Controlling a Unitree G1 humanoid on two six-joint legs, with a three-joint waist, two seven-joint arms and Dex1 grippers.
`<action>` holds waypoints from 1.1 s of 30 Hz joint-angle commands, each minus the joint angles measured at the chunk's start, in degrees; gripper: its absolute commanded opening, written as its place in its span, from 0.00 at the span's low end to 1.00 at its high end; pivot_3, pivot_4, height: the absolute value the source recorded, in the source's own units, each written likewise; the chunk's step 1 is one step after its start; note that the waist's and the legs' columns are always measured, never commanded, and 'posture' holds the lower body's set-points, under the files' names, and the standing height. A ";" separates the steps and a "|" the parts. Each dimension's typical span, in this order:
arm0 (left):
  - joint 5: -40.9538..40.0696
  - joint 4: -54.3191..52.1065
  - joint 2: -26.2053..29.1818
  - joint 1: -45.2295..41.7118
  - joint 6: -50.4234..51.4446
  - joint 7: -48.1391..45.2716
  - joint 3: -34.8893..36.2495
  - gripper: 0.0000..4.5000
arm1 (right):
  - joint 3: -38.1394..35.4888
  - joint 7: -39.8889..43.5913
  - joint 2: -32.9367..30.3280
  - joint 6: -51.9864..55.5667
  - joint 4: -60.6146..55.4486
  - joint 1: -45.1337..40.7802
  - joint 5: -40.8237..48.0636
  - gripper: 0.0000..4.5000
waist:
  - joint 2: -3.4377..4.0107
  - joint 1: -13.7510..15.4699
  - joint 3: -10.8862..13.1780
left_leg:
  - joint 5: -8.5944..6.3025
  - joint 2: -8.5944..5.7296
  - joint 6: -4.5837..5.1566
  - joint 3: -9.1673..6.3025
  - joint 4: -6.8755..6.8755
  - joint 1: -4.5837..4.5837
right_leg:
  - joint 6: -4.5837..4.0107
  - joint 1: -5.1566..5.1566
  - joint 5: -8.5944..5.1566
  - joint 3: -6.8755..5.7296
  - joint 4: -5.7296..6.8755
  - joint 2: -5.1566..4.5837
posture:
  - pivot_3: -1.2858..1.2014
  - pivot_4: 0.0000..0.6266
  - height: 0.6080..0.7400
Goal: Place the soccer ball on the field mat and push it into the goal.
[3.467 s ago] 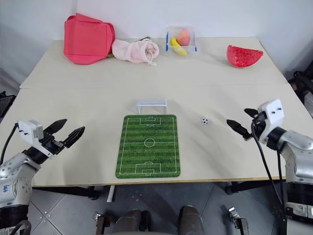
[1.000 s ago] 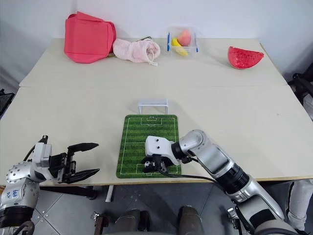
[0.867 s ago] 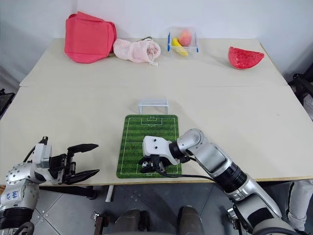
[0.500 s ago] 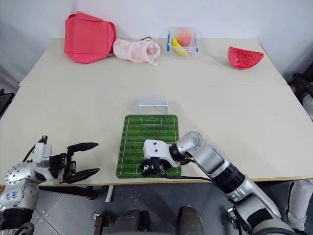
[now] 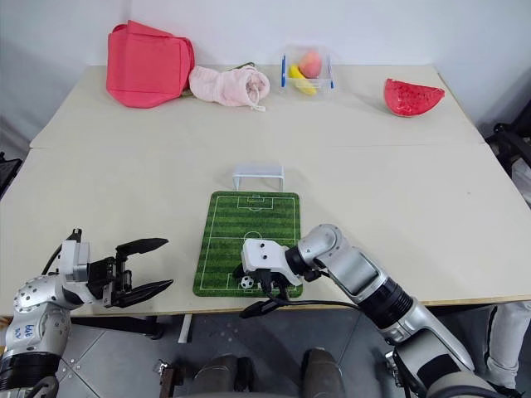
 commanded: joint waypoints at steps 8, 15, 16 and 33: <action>-0.37 -1.66 -0.36 -0.45 -0.26 0.35 0.09 1.00 | -6.72 0.85 -0.66 2.25 -6.11 -2.56 4.29 0.94 | 0.00 0.02 0.00 | 0.00 0.01 0.00 0.00 0.00 0.00 | 0.00 0.00 0.00 0.00 0.00 0.00 | 0.52 0.24 1.00; -0.81 -1.67 -0.18 -0.59 0.24 -0.71 -0.15 1.00 | -7.36 1.13 -4.21 5.10 -14.15 1.93 7.20 0.46 | -0.02 0.16 -0.01 | -0.02 0.05 0.01 -0.04 0.00 -0.01 | 0.00 0.03 0.00 -0.01 -0.03 -0.01 | 0.52 0.24 1.00; -0.84 -1.62 -0.12 -0.66 0.34 -0.91 -0.18 1.00 | -6.96 0.63 -4.31 5.24 -14.69 2.60 6.89 0.39 | -0.02 0.16 -0.01 | -0.02 0.02 0.01 -0.03 0.00 -0.01 | 0.00 0.03 0.00 -0.01 -0.03 -0.01 | 0.52 0.24 1.00; -0.32 -1.82 0.83 -1.42 2.22 -1.74 -0.08 1.00 | -6.50 -7.84 1.86 -0.79 2.31 3.08 0.91 0.00 | -0.03 0.04 -0.01 | -0.03 -0.02 -0.01 0.00 0.00 0.00 | 0.00 0.03 0.00 -0.04 -0.04 -0.01 | 0.52 0.24 1.00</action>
